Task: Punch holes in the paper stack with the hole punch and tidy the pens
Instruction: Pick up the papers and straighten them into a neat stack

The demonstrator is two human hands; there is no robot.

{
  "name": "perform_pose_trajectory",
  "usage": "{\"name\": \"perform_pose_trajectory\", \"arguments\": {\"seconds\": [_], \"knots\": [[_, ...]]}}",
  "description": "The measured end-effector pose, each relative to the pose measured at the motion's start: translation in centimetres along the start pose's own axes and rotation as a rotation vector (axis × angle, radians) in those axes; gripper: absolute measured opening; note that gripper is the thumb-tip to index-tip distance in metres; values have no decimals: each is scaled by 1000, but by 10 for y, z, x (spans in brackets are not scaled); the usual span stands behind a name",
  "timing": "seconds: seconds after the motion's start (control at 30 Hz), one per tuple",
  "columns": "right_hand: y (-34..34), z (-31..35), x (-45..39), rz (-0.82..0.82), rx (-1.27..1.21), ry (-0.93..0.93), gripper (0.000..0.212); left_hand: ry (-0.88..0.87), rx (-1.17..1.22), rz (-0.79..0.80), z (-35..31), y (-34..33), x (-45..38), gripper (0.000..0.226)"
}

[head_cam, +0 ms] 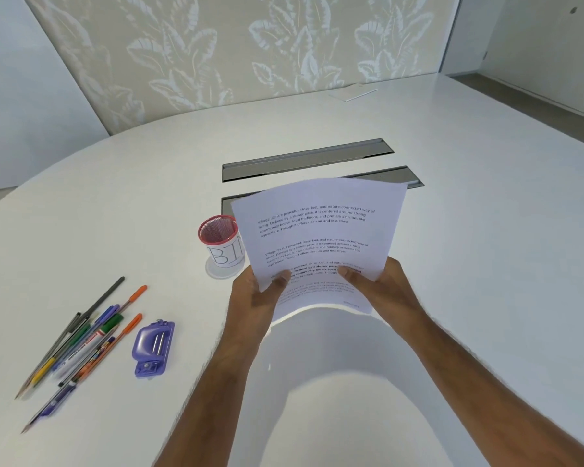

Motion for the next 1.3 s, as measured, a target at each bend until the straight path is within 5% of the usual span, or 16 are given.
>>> {"name": "perform_pose_trajectory", "arguments": {"seconds": [0.2,0.5,0.7,0.83,1.1,1.3], "knots": [[-4,-2,6,44,-24,-3,20,59,14,-25,8,5,-3,20],[12,-2,11,37,-33,16,20,41,347,-22,-7,19,-9,26],[8,-13,10,8,-354,-11,51,7,546,75,-12,13,-11,36],[-1,-13,13,11,-500,11,52,20,587,98,-8,7,-9,38],[21,2,11,-130,-277,96,26,-55,645,24,2,37,-15,59],[42,24,9,-216,-84,197,17,9,535,-174,-2,70,-14,19]]}}
Point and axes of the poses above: each hand's wrist, its own x-axis away from the middle knuckle, its own y-axis out of the back of the hand, z = x × y, the point moved 4 cm from there along -x, towards the middle knuckle, and after that the axes turned 7 degrees about -x, right-handed, at the moved point
